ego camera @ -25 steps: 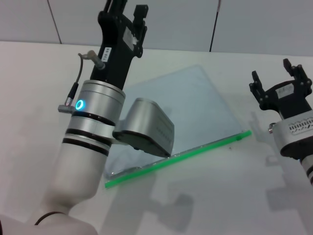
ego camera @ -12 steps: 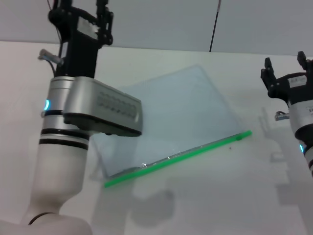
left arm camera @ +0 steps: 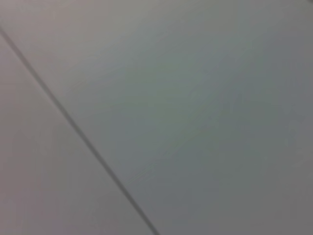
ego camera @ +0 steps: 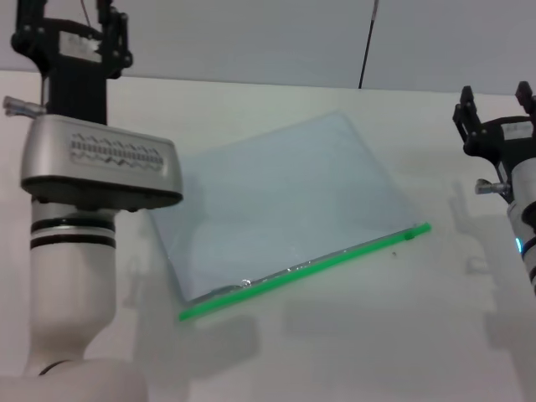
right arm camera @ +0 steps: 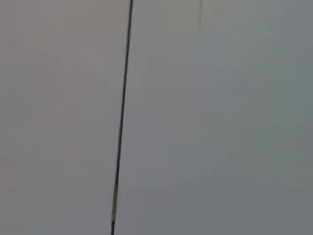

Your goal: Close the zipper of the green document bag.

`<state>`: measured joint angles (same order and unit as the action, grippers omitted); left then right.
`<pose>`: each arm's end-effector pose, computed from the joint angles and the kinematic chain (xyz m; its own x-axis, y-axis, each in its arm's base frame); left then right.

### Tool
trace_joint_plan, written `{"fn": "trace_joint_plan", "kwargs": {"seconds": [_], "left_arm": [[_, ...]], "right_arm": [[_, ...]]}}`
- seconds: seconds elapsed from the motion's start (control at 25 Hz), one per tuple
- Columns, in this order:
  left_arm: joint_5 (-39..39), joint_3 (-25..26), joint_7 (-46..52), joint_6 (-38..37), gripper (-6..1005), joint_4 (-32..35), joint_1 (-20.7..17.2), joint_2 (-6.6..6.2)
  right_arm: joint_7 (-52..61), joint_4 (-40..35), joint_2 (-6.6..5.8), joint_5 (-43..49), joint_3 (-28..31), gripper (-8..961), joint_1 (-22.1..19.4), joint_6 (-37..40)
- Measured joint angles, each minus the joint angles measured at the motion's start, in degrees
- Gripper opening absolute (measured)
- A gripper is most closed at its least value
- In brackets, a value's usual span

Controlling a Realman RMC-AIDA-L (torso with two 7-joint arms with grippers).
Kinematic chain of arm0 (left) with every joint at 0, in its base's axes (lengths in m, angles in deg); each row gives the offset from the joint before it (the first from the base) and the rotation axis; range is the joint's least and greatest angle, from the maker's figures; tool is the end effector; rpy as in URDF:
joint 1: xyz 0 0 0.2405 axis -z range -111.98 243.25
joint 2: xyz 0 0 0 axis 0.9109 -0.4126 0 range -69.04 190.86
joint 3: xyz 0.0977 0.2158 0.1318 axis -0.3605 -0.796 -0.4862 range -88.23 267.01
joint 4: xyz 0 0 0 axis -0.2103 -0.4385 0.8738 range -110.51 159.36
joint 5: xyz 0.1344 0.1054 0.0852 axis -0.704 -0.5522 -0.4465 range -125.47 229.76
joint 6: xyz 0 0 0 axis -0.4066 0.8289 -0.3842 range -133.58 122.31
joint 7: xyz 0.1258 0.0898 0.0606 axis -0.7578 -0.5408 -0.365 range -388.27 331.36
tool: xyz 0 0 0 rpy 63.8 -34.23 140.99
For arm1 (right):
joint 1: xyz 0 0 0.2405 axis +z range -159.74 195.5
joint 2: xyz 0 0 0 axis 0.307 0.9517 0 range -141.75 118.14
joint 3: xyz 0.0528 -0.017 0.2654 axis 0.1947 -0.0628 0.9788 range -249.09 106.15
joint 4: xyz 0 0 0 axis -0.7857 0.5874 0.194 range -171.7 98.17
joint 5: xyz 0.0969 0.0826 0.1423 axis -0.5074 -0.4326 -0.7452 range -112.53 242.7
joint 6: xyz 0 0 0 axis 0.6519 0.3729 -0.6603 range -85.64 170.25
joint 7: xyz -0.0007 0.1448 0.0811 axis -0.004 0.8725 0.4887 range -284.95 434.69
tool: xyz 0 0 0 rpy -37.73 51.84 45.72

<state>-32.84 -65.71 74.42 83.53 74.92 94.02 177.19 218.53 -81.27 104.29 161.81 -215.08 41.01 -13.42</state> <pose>-0.1980 0.3445 0.0097 0.9730 -0.2214 0.0654 0.1431 0.3562 -0.9234 0.2540 0.3638 -0.0428 0.7876 0.0086 -0.6162 -0.6145 -0.0637 -0.7863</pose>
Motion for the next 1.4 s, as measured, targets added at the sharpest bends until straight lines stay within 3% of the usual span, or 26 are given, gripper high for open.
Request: {"fn": "trace_joint_plan", "kwargs": {"seconds": [0.56,1.4], "left_arm": [[6.9,1.6,7.0,-0.1,617,-0.2,-0.1,-0.17],[9.8,1.6,11.8,-0.5,617,-1.8,0.0,-0.13]], "right_arm": [[1.4,-1.3,-0.09,-3.1,0.3,731,-0.3,-1.4],[2.2,-1.5,-0.09,-3.1,1.1,730,-0.4,-1.7]]}}
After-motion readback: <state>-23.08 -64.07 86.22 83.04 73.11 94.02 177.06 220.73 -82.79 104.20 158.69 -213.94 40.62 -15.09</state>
